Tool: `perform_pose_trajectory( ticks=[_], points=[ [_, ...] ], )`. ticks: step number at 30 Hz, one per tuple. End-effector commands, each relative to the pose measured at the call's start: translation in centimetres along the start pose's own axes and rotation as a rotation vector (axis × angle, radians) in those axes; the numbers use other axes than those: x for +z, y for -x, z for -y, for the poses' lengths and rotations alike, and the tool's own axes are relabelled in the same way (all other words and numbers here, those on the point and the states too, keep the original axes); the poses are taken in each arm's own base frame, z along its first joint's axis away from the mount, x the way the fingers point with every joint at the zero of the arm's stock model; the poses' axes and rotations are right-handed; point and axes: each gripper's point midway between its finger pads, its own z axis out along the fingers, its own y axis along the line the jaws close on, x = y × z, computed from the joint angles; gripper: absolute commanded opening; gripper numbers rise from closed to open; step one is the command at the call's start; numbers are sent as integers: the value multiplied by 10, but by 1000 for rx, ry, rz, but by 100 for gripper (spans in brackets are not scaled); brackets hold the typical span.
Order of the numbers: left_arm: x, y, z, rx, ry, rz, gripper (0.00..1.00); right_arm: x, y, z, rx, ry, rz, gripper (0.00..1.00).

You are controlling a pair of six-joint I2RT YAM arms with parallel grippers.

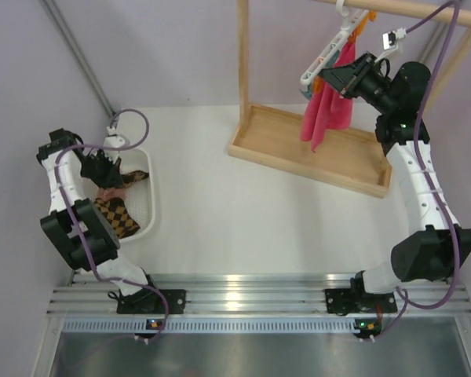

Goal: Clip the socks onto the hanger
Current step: Pick up the sock from the bin, then clamp the sock onto the hanger.

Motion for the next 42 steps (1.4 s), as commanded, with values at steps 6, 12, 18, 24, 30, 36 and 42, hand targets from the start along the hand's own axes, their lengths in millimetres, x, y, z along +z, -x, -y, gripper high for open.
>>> perform_pose_trajectory(
  ticks=[6,12,18,24,30,36,42],
  points=[
    [-67,81,64,-242,-122,276,0,2,23,8,-9,-43,66,0],
    [-129,168,86,-221,-58,583,0,3,27,1,0,-20,78,0],
    [-167,230,121,-129,98,877,0,4,31,-4,12,-10,96,0],
    [-141,268,163,-139,47,940,0,5,31,-7,31,2,105,0],
    [-96,321,188,-146,-27,931,0,9,27,-5,46,0,97,0],
    [-65,383,228,-95,-49,980,0,11,23,-1,79,-2,98,0],
    [-46,419,272,-79,-210,994,0,13,17,-2,99,10,87,0]
  ],
)
